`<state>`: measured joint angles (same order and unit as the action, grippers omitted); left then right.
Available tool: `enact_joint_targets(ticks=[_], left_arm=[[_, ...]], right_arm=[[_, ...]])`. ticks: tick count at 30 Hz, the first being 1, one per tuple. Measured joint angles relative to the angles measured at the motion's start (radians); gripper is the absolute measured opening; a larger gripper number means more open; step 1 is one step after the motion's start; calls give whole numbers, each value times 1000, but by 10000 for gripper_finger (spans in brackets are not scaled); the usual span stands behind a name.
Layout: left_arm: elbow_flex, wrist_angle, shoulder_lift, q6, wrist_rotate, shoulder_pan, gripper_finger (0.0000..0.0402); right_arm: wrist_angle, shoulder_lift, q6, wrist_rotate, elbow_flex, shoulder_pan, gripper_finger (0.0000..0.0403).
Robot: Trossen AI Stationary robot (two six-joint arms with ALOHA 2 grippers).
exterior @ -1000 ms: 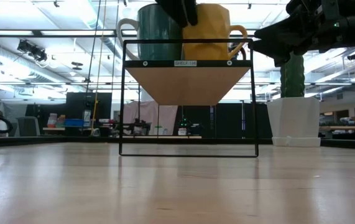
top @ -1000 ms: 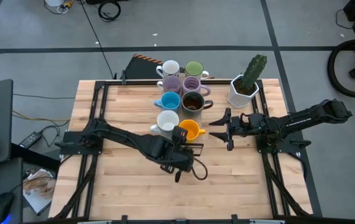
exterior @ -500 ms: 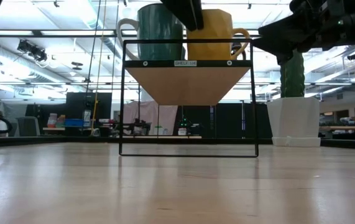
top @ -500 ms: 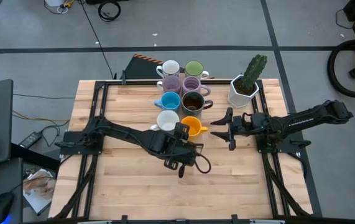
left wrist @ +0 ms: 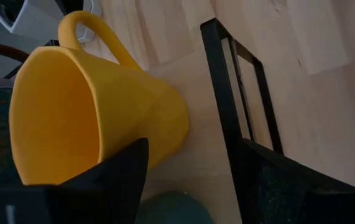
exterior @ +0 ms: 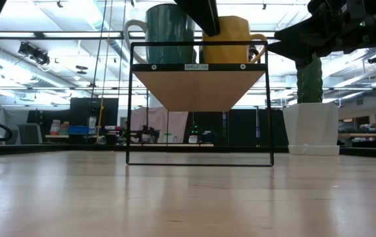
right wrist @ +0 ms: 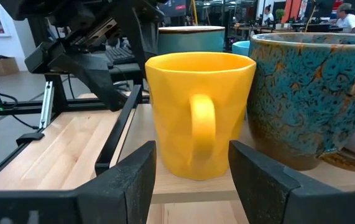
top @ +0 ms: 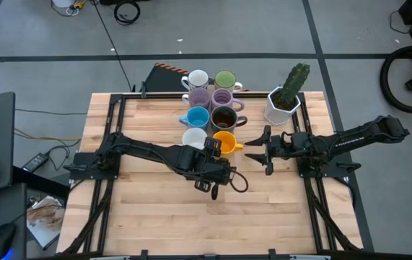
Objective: Place coffee mugs
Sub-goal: Adjust the yellow mug on the shelf, then adjust the light green mug on the shelf
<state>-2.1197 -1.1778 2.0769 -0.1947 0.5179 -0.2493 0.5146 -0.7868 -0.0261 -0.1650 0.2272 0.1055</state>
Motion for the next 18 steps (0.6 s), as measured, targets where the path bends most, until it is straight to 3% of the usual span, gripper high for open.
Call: enact_joint_targets(ticks=[9, 15, 18], left_arm=[[-61, -14, -4, 40, 3, -56, 254], [-137, -180, -6, 272, -126, -121, 254], [-138, -329, -6, 412, -136, -165, 254]], right_arm=[[-1, 0, 0, -2, 0, 0, 206], [-2, 0, -1, -1, 0, 0, 206], [-3, 0, -1, -1, 0, 0, 206]])
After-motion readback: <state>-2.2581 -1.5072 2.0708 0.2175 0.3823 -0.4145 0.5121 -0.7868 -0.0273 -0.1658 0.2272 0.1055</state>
